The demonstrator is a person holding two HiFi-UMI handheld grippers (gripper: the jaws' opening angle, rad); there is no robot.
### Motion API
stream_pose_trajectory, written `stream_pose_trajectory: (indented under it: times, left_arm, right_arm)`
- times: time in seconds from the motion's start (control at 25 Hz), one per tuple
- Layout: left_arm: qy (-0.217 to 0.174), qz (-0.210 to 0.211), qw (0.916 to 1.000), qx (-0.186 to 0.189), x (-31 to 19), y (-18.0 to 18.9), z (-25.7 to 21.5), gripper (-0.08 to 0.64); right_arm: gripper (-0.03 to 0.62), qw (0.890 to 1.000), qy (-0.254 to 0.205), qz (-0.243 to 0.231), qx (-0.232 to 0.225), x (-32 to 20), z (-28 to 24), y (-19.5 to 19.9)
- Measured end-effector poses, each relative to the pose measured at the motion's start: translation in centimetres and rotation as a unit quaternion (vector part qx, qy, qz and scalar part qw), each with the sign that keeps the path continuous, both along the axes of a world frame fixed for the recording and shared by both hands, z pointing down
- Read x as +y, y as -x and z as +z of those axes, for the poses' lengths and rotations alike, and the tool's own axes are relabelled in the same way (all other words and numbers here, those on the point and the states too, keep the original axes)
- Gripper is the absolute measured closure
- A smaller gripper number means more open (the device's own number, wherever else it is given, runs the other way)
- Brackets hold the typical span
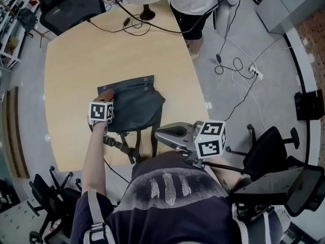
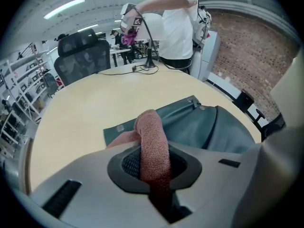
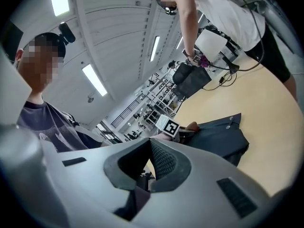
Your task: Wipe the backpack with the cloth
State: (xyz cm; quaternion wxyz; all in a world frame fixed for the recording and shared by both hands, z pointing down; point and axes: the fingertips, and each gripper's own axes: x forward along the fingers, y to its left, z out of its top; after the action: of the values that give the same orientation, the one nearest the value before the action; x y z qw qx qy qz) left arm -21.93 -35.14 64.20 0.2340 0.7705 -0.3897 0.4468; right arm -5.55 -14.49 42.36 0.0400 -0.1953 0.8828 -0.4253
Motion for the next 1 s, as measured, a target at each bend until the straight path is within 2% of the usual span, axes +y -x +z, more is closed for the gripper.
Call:
stream_pose_trajectory:
  times: [0.08, 0.28, 0.48, 0.56, 0.64, 0.76, 0.8, 0.88, 0.92, 1.0]
  left_arm:
    - [0.013, 0.025, 0.9995, 0.015, 0.1, -2.7, 0.1, 0.505]
    - [0.069, 0.061, 0.9911, 0.096, 0.9, -10.6, 0.3, 0.505]
    - [0.085, 0.096, 0.9873, 0.093, 0.7, -16.0, 1.2, 0.505]
    - [0.103, 0.115, 0.9807, 0.119, 0.8, -18.4, 0.8, 0.505]
    - [0.124, 0.141, 0.9701, 0.153, 1.5, -20.9, -0.1, 0.505]
    - [0.13, 0.182, 0.9564, 0.188, 2.8, -24.1, -2.1, 0.505]
    - [0.134, 0.177, 0.9495, 0.221, 2.8, -25.2, -3.3, 0.505]
    - [0.137, 0.14, 0.9315, 0.306, 1.7, -27.0, -5.7, 0.505]
    - [0.129, 0.119, 0.9259, 0.334, 0.6, -27.5, -6.5, 0.505]
    - [0.115, 0.073, 0.9276, 0.348, -1.8, -27.3, -6.2, 0.505]
  right_arm:
    - [0.591, 1.0, 0.001, 0.001, 0.002, 0.3, 0.0, 0.0]
    - [0.591, 1.0, 0.007, 0.002, 0.0, 0.6, 0.5, -1.1]
    - [0.591, 1.0, 0.016, 0.025, -0.007, 1.4, 0.9, -2.7]
    - [0.591, 0.999, 0.022, 0.037, -0.009, 1.4, 1.2, -3.4]
    - [0.591, 0.999, 0.026, 0.045, -0.009, 1.4, 1.4, -3.9]
    - [0.591, 0.998, 0.028, 0.053, -0.005, 1.4, 1.7, -4.5]
    - [0.591, 0.998, 0.028, 0.054, -0.002, 1.4, 1.7, -4.7]
    - [0.591, 0.998, 0.029, 0.053, 0.003, 1.5, 1.9, -5.0]
    - [0.591, 0.998, 0.029, 0.051, 0.005, 1.5, 1.9, -5.1]
    - [0.591, 0.998, 0.03, 0.049, 0.011, 1.4, 2.1, -5.0]
